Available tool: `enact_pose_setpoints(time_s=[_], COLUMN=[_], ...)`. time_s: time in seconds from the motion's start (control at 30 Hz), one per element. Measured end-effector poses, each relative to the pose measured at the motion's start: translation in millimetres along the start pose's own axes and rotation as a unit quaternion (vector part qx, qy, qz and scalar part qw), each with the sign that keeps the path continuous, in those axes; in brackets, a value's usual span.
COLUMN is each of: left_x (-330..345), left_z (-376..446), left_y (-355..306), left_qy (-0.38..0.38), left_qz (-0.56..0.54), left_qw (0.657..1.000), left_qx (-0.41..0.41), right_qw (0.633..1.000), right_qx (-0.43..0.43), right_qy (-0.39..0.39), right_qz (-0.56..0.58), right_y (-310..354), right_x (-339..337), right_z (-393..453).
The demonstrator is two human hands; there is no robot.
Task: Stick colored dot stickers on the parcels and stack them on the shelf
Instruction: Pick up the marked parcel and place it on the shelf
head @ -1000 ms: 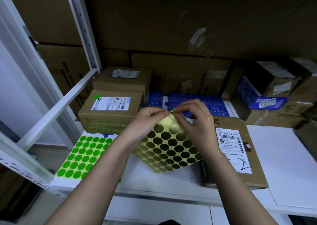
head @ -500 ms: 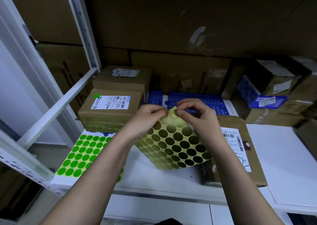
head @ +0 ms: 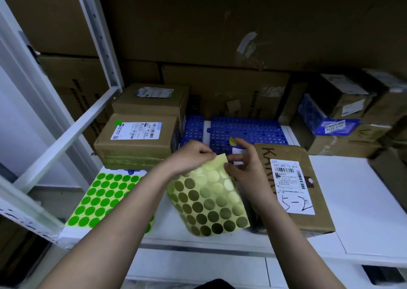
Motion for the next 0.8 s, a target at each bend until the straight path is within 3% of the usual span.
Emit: enact_pose_setpoints(time_s=[0.3,0.47,0.6,0.7,0.8], left_x=[-18.0,-32.9,-34.3,-25.2,-10.6], left_z=[-11.0,-19.0,-12.0,0.7,16.3], left_y=[36.8,48.5,57.1,66.9,80.9], left_qy=[0.075,0.077,0.101,0.137,0.150], left_qz=[0.069,0.058,0.084,0.139,0.184], left_qw=[0.993,0.994,0.990,0.978,0.968], left_qx=[-0.057,-0.055,-0.058,-0.076,-0.086], right_qw=[0.994,0.988,0.972,0.931,0.900], right_qx=[-0.037,-0.065,-0.056,-0.036,-0.021], right_qy=[-0.098,-0.126,-0.109,-0.062,-0.035], right_qz=[-0.029,-0.055,-0.202,-0.357,-0.434], right_y=[-13.7,-10.8,-7.7,-11.0,-21.4], right_x=[-17.4,-24.5,-20.3,-7.3,1.4], right_z=[13.5,17.7,14.3,9.4,8.4])
Point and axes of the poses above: each hand's wrist, its own z-axis towards the middle knuckle, its own x-axis out of the palm, y = z × x, the point moved 5 cm from there along z, towards the middle knuckle, and after that the axes turned 9 degrees about y, right-handed, at the moved point
